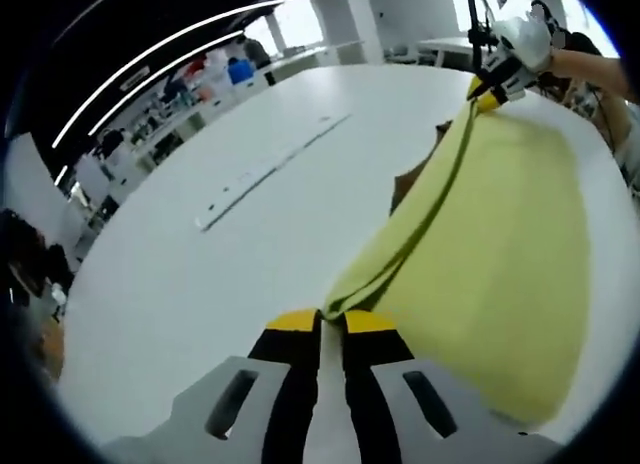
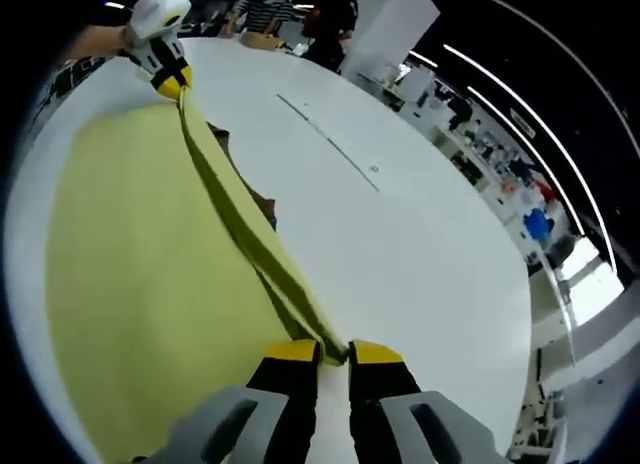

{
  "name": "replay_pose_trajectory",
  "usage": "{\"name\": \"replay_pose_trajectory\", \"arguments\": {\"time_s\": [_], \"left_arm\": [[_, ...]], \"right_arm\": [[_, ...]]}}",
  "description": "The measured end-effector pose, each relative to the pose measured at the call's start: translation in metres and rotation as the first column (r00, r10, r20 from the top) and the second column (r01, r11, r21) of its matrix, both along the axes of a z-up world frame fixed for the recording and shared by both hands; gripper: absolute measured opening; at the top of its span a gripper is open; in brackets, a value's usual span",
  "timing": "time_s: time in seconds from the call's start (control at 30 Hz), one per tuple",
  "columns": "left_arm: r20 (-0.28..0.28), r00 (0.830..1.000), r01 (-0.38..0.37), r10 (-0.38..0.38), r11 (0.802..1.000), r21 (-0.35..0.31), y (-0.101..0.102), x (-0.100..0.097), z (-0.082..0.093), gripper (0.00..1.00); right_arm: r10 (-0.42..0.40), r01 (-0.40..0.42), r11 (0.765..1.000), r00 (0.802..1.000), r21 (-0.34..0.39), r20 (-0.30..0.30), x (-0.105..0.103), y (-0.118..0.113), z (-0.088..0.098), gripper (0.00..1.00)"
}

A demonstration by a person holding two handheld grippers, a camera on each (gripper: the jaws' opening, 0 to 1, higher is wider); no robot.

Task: Fold the garment on the visible template until the final outline fits inside the template.

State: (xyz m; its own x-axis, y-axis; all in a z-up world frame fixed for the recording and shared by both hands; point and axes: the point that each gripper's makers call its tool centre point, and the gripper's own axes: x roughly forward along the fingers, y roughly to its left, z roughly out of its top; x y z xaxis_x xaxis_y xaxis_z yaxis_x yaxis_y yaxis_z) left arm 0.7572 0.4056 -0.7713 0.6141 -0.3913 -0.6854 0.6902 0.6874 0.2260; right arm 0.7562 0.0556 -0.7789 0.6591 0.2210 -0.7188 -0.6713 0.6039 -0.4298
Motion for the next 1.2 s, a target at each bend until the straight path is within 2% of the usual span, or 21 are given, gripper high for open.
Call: {"name": "replay_pose_trajectory", "arguments": {"time_s": [0.07,0.13,0.23,0.27,0.3,0.33,0.37,0.47,0.57,0.6,0.63,0.67,0.73,0.8,0.93,1.0,1.1,1.2], "left_arm": [[-0.01,1.0,-0.022,0.022,0.999,-0.033,0.0,0.0,0.001,0.04],[-0.018,0.999,-0.034,0.033,0.997,-0.063,-0.001,0.0,0.003,0.03],[-0.029,0.995,-0.097,0.094,0.99,-0.098,0.002,0.003,0.005,0.03],[-0.045,0.991,-0.133,0.128,0.983,-0.13,0.002,0.005,0.005,0.03],[-0.055,0.988,-0.148,0.141,0.978,-0.145,0.002,0.005,0.005,0.03],[-0.084,0.979,-0.196,0.184,0.965,-0.172,0.003,0.006,0.004,0.03],[-0.096,0.973,-0.225,0.211,0.958,-0.176,0.005,0.007,0.003,0.03],[-0.113,0.961,-0.271,0.252,0.94,-0.208,0.004,0.01,0.002,0.03],[-0.135,0.942,-0.333,0.308,0.909,-0.249,0.004,0.013,0.003,0.04],[-0.121,0.946,-0.323,0.302,0.916,-0.239,0.004,0.013,0.003,0.04],[-0.079,0.953,-0.303,0.292,0.928,-0.216,0.005,0.015,0.006,0.03],[-0.077,0.954,-0.301,0.291,0.93,-0.21,0.005,0.014,0.008,0.03],[-0.067,0.958,-0.286,0.278,0.934,-0.214,0.003,0.013,0.011,0.08],[-0.066,0.96,-0.281,0.273,0.933,-0.227,0.002,0.013,0.015,0.16],[-0.06,0.968,-0.252,0.244,0.936,-0.247,-0.002,0.008,0.023,0.22],[-0.062,0.972,-0.236,0.228,0.937,-0.258,-0.004,0.003,0.027,0.27],[-0.036,0.979,-0.202,0.2,0.946,-0.254,-0.005,-0.004,0.035,0.33],[-0.037,0.982,-0.188,0.185,0.942,-0.28,-0.004,-0.013,0.042,0.41]], "right_arm": [[-0.02,0.02,0.999,1.0,0.046,0.01,0.003,0.0,0.003,0.01],[-0.074,0.073,0.99,0.997,0.119,0.001,0.006,0.0,0.007,0.0],[-0.17,0.176,0.951,0.984,0.253,-0.045,0.01,0.0,0.01,0.0],[-0.192,0.202,0.938,0.979,0.282,-0.061,0.011,-0.001,0.011,0.0],[-0.227,0.243,0.914,0.97,0.324,-0.088,0.012,-0.002,0.01,0.0],[-0.248,0.271,0.898,0.962,0.346,-0.111,0.011,-0.001,0.01,0.0],[-0.26,0.288,0.889,0.957,0.356,-0.125,0.011,-0.002,0.009,0.01],[-0.277,0.306,0.888,0.952,0.343,-0.131,0.011,-0.003,0.005,0.02],[-0.327,0.351,0.877,0.936,0.329,-0.128,0.012,-0.009,0.005,0.02],[-0.335,0.356,0.88,0.935,0.316,-0.12,0.012,-0.012,0.005,0.01],[-0.342,0.362,0.877,0.932,0.317,-0.119,0.012,-0.012,0.006,0.01],[-0.345,0.365,0.873,0.931,0.324,-0.12,0.011,-0.012,0.009,0.04],[-0.351,0.373,0.865,0.928,0.337,-0.127,0.01,-0.013,0.012,0.12],[-0.35,0.374,0.859,0.927,0.348,-0.132,0.008,-0.012,0.015,0.2],[-0.329,0.364,0.847,0.932,0.387,-0.155,0.002,-0.005,0.024,0.3],[-0.316,0.361,0.838,0.932,0.409,-0.176,-0.003,0.0,0.027,0.4],[-0.301,0.369,0.814,0.929,0.449,-0.218,-0.009,0.006,0.032,0.53],[-0.28,0.366,0.801,0.929,0.473,-0.244,-0.019,0.013,0.039,0.61]]}}
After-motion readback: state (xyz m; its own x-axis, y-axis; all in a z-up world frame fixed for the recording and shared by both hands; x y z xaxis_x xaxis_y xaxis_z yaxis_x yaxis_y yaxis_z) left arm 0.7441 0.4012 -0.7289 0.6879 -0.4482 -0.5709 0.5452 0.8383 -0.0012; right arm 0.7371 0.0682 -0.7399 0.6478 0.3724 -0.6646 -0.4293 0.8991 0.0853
